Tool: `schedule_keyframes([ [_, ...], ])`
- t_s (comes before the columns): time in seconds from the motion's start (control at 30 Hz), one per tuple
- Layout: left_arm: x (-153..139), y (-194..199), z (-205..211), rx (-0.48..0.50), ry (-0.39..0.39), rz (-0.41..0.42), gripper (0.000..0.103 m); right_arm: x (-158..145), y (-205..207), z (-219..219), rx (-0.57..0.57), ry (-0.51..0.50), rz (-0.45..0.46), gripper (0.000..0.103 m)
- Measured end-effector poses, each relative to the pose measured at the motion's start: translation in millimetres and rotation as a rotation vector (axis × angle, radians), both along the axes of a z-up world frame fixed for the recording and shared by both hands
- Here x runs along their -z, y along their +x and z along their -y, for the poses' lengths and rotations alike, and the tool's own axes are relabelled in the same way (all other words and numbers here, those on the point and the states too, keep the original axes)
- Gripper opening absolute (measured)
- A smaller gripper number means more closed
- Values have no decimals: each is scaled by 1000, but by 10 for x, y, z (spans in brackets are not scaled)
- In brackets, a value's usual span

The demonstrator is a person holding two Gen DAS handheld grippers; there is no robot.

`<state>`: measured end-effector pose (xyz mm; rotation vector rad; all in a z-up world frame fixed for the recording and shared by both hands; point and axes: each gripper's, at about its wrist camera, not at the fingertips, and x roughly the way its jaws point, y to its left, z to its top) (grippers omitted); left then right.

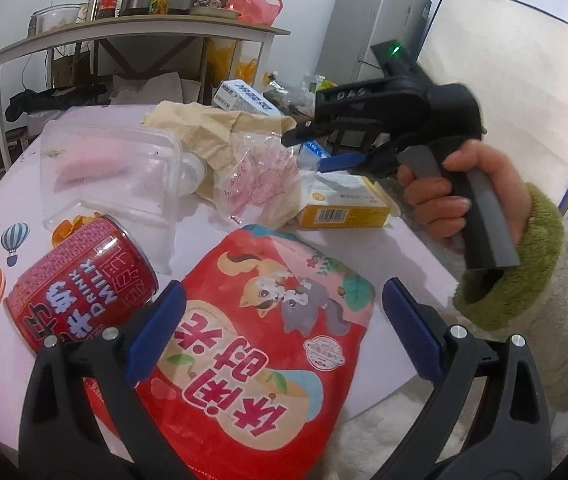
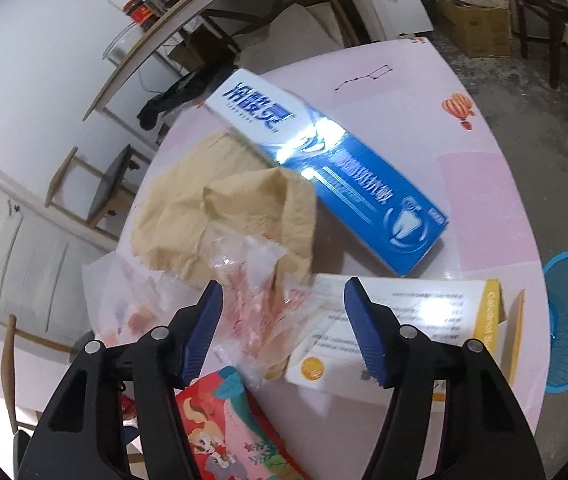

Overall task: Collect trash
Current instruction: 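Grasp the small clear bag with the right tool and lift it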

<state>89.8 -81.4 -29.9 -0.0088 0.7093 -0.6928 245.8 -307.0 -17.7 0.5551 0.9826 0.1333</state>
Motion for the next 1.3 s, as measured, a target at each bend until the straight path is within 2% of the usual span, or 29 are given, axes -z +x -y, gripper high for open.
schedule_keyframes([
  [0.13, 34, -2, 45, 11, 7, 0, 94, -5, -95, -9, -29, 67, 16, 51],
  [0.2, 42, -6, 65, 17, 10, 5, 94, 3, -118, -5, -31, 90, 23, 48],
  [0.3, 56, -6, 86, 18, 15, 9, 94, 50, -120, -6, -28, 102, 16, 38],
  [0.43, 41, -26, 95, 11, 22, 27, 94, 113, -122, -8, -19, 146, 7, 14],
  [0.53, 18, -50, 99, 1, 31, 54, 94, 79, -150, 5, -15, 189, 31, 6],
  [0.63, 4, -85, 85, -7, 33, 67, 94, -26, -219, 22, -17, 214, 71, 5],
  [0.8, 25, -126, 48, -24, 51, 68, 94, -365, -424, 125, -21, 238, 175, 5],
  [0.93, -43, -183, -16, -27, 28, 76, 92, -540, -611, 240, -36, 276, 216, 5],
  [1.07, -105, -213, -146, -33, -26, 57, 85, -565, -779, 310, -67, 340, 201, 5],
  [1.3, -150, -202, -254, -23, -79, 5, 70, -409, -990, 281, -119, 450, 139, 5],
])
